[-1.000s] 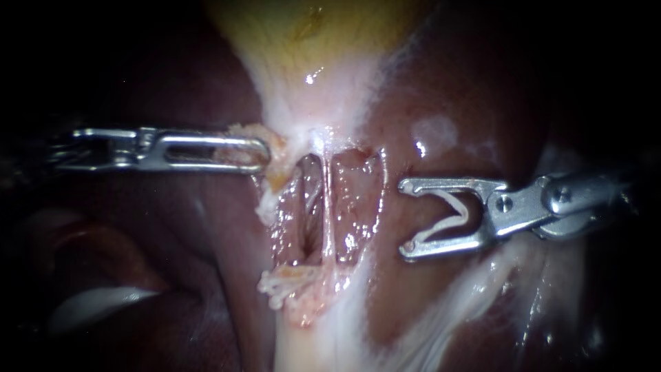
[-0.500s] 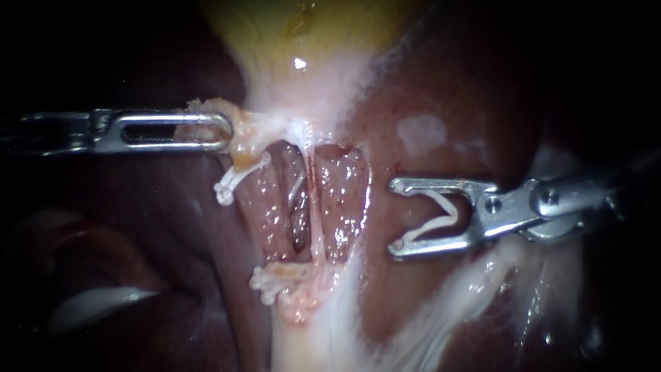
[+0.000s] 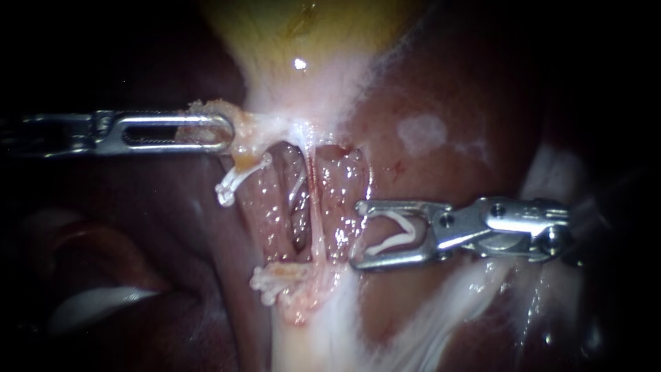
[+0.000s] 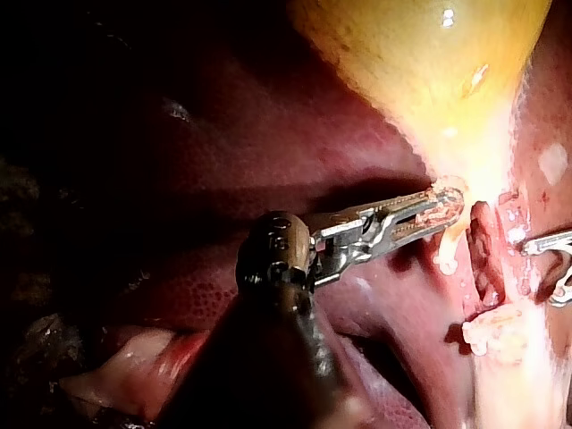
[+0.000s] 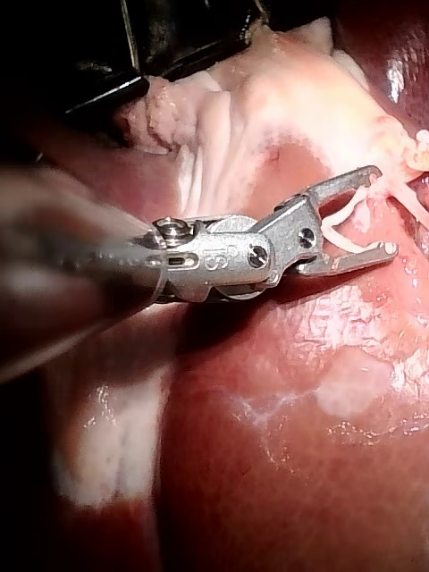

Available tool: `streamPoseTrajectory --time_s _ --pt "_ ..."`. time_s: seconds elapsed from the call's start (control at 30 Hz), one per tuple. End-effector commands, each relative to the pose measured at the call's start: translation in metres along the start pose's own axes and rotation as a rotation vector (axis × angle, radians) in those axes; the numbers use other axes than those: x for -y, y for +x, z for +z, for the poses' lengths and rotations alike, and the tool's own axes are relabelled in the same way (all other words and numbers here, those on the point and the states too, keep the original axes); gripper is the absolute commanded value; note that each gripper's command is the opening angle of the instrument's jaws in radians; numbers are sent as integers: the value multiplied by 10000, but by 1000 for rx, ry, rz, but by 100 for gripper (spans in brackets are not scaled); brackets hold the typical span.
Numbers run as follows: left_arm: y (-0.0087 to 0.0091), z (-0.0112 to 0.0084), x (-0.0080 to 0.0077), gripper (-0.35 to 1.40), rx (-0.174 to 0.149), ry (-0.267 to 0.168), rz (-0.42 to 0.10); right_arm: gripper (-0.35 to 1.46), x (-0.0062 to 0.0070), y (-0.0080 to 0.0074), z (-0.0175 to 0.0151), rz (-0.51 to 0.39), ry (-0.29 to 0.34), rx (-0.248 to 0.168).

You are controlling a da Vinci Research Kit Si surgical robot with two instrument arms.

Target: Clipping first clip right tube

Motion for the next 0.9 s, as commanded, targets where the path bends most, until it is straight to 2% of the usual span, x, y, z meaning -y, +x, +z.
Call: streamPoseTrajectory --time_s 0.03,0.3,0.53,0.7,0.9 --pt "0 0 0 -35 0 0 0 49 -3 -2 4 11 6 1" --pt "1 1 0 -35 1 -1 0 46 -14 -11 33 75 26 -1" --pt "2 2 0 -35 1 -2 1 46 -23 -17 52 91 34 3" --pt "2 3 0 -35 2 -3 1 46 -26 -18 63 105 45 -15" --pt "3 5 0 -35 2 -3 2 45 -29 -15 72 138 85 -56"
